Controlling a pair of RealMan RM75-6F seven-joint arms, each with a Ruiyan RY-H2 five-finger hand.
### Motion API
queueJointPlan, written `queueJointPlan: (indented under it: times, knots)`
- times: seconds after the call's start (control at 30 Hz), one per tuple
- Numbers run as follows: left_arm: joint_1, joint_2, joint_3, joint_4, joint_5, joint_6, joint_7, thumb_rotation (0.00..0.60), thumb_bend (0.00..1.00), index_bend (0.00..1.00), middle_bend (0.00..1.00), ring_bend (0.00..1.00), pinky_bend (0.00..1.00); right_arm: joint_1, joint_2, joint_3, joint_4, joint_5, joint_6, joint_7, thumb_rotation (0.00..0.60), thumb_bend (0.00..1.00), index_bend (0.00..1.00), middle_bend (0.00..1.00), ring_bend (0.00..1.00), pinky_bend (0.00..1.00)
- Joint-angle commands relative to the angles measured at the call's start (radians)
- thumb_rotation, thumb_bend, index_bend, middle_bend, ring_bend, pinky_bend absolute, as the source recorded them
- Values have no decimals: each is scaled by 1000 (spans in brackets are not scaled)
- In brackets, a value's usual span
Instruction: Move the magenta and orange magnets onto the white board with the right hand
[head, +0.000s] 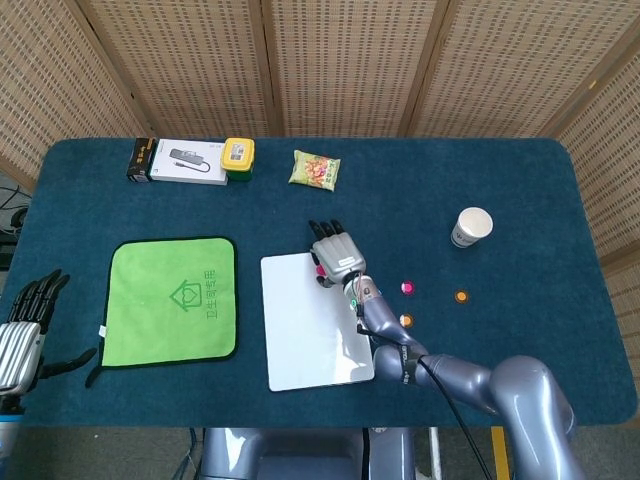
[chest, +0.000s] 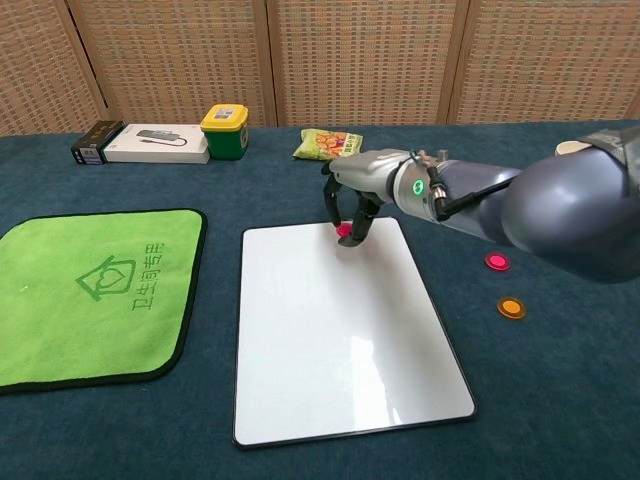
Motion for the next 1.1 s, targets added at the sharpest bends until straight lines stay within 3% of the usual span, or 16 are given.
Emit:
queueJointPlan:
  times: [0.03, 0.23, 0.4, 0.53, 0.8, 1.1]
  knots:
    - [0, 0, 0, 0, 0, 0, -1, 600, 11, 0, 0, 0, 0, 1, 19, -4, -24, 13, 13, -14, 600, 120, 245, 0, 0, 0]
    - [1, 0, 1, -1, 1, 1, -2, 600, 11, 0, 0, 0, 0, -48, 129, -35, -172, -6, 73, -25, 600, 129, 246, 0, 0, 0]
    - [1, 1, 2, -2, 4, 2, -4, 600, 12, 0, 0, 0, 0, -148, 248, -110, -298, -90, 160, 1, 600, 217, 378, 0, 0, 0]
    - [0, 1, 4, -2, 8, 2, -3, 600, 11, 0, 0, 0, 0, -215, 308, -159, -336, -142, 189, 49, 600, 260, 392, 0, 0, 0]
    - [-4, -1, 4, -6, 12, 0, 7, 600, 11, 0, 0, 0, 0, -297, 342, -213, -325, -219, 202, 138, 600, 263, 393, 0, 0, 0]
    - [-4, -2, 4, -8, 11, 1, 8, 600, 13, 0, 0, 0, 0, -333, 292, -218, -221, -271, 180, 217, 600, 311, 407, 0, 0, 0]
